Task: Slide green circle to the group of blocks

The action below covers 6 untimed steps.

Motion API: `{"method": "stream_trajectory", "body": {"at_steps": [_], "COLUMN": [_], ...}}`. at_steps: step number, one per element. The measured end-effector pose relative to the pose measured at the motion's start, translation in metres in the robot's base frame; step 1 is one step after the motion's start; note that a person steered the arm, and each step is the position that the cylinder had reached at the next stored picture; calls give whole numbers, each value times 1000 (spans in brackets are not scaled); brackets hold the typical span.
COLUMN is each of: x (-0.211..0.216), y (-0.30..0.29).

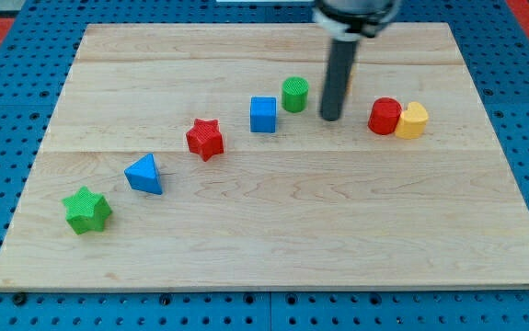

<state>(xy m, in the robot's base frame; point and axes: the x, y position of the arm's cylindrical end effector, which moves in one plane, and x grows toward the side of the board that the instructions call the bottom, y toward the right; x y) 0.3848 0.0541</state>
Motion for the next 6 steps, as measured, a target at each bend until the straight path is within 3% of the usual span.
{"method": "stream_trajectory", "body": {"at_steps": [1,2,4,6], "x": [-11,-32,-46,-48], "y": [-71,-77,56,62]}}
